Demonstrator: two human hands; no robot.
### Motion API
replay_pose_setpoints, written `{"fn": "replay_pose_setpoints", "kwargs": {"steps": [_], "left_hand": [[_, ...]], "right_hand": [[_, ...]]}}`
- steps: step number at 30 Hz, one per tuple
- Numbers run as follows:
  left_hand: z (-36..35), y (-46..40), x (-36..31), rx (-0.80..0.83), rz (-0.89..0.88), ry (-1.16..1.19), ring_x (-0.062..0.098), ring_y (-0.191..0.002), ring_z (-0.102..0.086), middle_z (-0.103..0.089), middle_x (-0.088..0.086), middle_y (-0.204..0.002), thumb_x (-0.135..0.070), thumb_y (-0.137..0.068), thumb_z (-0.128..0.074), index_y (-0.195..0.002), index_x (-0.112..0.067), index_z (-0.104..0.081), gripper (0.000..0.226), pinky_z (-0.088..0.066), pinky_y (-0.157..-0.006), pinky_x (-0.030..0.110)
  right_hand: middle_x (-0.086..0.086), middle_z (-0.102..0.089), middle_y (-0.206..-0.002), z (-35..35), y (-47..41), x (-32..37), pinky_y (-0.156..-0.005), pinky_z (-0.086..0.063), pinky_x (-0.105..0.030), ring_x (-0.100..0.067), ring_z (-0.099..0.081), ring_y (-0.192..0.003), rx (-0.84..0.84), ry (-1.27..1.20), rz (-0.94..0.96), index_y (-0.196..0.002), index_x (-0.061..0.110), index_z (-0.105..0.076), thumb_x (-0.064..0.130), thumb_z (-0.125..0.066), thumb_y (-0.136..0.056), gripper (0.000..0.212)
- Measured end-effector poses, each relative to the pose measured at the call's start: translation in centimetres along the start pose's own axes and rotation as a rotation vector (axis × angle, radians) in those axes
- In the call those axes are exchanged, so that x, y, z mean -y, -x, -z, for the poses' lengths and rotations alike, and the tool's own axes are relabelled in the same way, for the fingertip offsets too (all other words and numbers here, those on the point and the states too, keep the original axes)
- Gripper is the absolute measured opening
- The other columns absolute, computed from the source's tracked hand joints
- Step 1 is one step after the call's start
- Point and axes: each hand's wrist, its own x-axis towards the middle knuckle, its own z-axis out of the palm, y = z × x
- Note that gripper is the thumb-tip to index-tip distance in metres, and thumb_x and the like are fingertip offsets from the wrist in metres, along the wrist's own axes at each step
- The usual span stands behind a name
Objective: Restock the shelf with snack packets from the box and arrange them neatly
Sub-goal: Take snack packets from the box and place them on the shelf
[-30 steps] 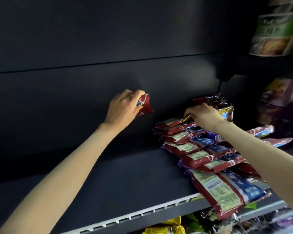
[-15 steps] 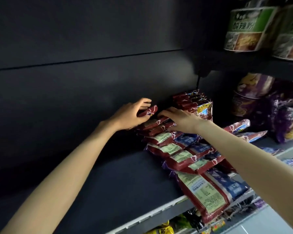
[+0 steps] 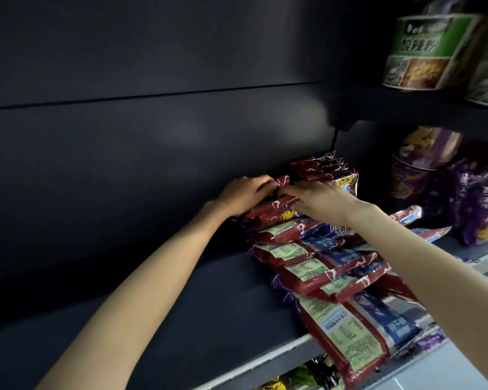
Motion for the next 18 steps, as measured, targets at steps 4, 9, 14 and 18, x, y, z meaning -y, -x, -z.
{"fn": "replay_pose_setpoints", "kwargs": {"steps": [4,9,14,18], "left_hand": [[1.8,0.7,0.3,-0.107,0.006,0.110,-0.001,-0.062,-0.058,-0.069,-0.006,-0.084,-0.045,-0.099,-0.033,-0.125,-0.027,-0.056,0.039,-0.037,-0.054,0.020],[3.4,4.5,0.2,-0.396,-0.068,0.115,0.004,-0.096,-0.064,-0.070,-0.014,-0.102,-0.046,-0.095,-0.038,-0.108,-0.028,-0.063,0.033,-0.053,-0.080,0.034],[4.1,11.0,-2.6,-0.577,-0.005,-0.034,0.004,-0.079,-0.059,-0.068,-0.015,-0.079,-0.044,-0.090,-0.039,-0.094,-0.030,-0.066,0.030,-0.048,-0.064,0.028],[4.2,17.9,-5.5,-0.722,-0.037,-0.193,0.003,-0.055,-0.055,-0.060,-0.014,-0.057,-0.029,-0.089,-0.050,-0.082,-0.026,-0.071,0.022,-0.041,-0.051,0.021]], "right_hand": [[-0.002,-0.036,-0.144,0.4,0.2,0.6,-0.106,-0.035,-0.040,-0.025,-0.038,-0.130,-0.036,0.066,-0.045,-0.146,0.031,-0.027,0.035,-0.050,-0.095,0.056],[-0.002,-0.047,-0.138,2.9,3.3,2.4,-0.098,-0.044,-0.037,-0.023,-0.044,-0.126,-0.261,-0.054,-0.056,-0.138,0.027,-0.045,0.029,-0.059,-0.091,0.049],[0.002,-0.061,-0.118,3.6,7.7,7.1,-0.061,-0.040,-0.025,-0.011,-0.056,-0.084,-0.515,-0.170,-0.037,-0.119,0.022,-0.060,0.026,-0.054,-0.093,0.027],[0.007,-0.067,-0.086,2.6,11.3,11.8,-0.045,-0.033,-0.019,-0.001,-0.051,-0.055,-0.701,-0.268,-0.013,-0.102,0.019,-0.066,0.027,-0.054,-0.094,0.016]]}}
